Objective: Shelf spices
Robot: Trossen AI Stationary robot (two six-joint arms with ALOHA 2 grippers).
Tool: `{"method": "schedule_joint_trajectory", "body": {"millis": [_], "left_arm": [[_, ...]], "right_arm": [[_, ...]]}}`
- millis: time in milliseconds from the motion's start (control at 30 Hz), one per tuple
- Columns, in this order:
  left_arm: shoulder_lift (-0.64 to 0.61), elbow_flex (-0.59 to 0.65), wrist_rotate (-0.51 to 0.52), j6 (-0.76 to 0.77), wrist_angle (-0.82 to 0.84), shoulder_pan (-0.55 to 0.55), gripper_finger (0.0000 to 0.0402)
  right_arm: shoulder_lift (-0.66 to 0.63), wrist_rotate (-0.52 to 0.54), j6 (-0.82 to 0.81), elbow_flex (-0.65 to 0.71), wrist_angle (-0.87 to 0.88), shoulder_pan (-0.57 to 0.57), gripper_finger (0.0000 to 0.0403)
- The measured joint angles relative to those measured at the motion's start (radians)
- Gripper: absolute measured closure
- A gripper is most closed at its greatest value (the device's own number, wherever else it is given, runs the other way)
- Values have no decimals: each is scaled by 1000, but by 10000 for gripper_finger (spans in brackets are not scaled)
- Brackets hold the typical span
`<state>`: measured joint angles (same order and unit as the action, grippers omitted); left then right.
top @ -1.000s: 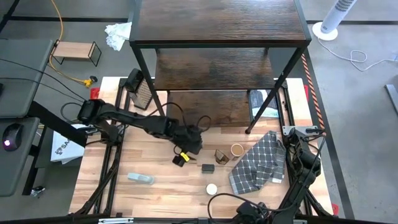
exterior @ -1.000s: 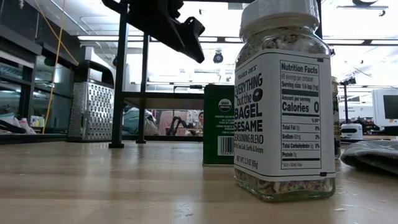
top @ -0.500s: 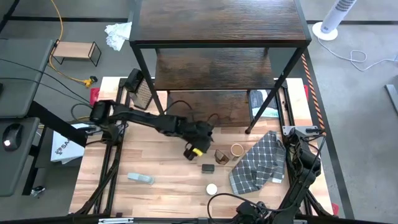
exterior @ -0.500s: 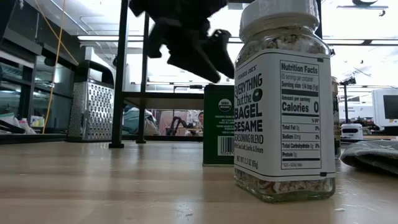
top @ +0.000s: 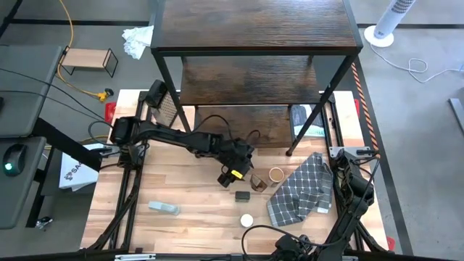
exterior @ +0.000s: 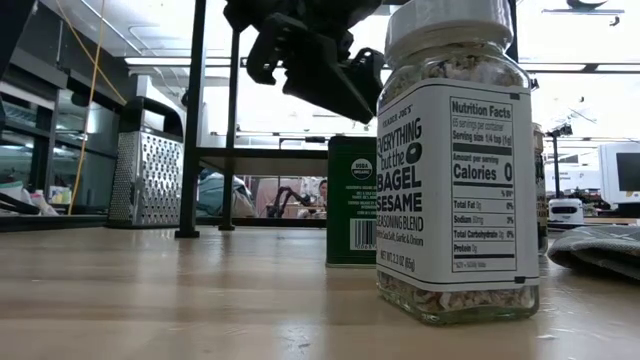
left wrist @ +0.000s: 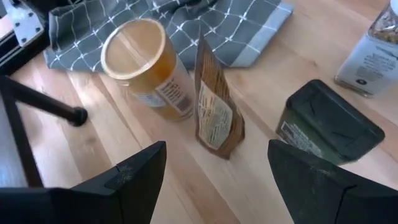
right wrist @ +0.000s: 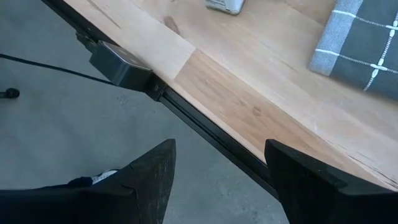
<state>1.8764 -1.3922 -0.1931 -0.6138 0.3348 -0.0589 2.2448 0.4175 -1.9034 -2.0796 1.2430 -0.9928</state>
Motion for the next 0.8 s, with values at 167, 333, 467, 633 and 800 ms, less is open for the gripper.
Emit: {"method": "schedule_joint_trajectory", "body": {"millis": [167,333,467,633,800], "left_arm": [[-5,0,-4,8,18,-5,122],[-5,0,-9,-2,5,-15,122],[-5,0,-8,-17,-22,-14,122],[-5,0,-8,-7,-147,9,122],[-5,0,-36,0,-125,30,122]], "right_arm": [[0,0,0,0,0,0,160],[0,0,-3,0,0,0,160],[0,0,-3,0,-1,0,160],[0,0,-3,0,-2,3,160],[0,0,0,0,-6,11,160]]}}
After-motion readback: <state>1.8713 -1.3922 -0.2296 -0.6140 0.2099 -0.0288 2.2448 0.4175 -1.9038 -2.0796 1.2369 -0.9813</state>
